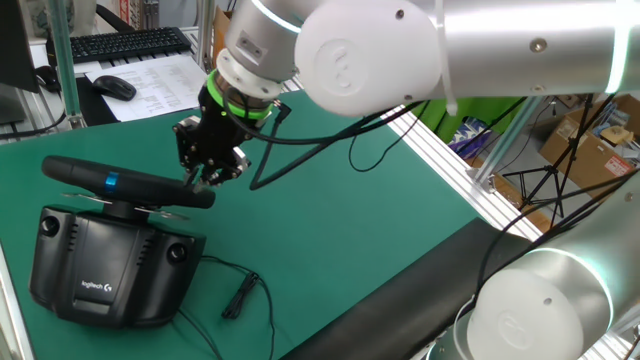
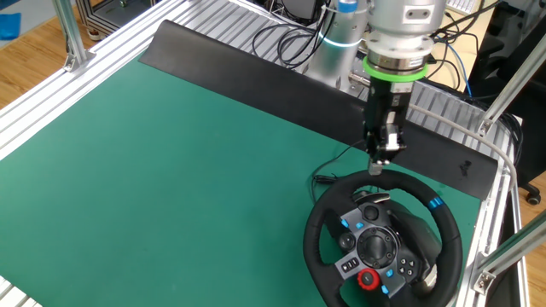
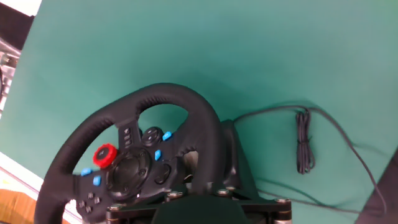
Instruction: Rotate the steering wheel 90 degrees counterclockwise
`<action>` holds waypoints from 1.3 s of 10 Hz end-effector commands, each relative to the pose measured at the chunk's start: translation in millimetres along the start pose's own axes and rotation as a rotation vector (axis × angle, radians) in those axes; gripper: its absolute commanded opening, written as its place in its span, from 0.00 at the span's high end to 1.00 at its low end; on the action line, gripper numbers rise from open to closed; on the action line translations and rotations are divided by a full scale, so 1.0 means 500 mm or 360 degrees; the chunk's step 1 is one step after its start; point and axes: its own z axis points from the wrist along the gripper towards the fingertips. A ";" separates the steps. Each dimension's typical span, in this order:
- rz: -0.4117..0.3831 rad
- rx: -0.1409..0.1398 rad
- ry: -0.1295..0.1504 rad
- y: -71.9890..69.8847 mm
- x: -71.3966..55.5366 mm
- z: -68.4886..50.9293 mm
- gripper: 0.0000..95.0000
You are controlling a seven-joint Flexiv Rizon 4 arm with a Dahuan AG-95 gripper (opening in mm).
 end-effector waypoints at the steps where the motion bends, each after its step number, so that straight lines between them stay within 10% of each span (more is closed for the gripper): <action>1: -0.0005 0.0004 0.0001 -0.001 0.009 -0.001 0.60; 11: -0.0052 0.0056 -0.0041 0.003 0.008 0.038 0.60; 12: -0.0069 0.0062 -0.0050 0.003 0.009 0.041 0.80; 13: -0.0073 0.0066 -0.0055 0.003 0.008 0.041 0.80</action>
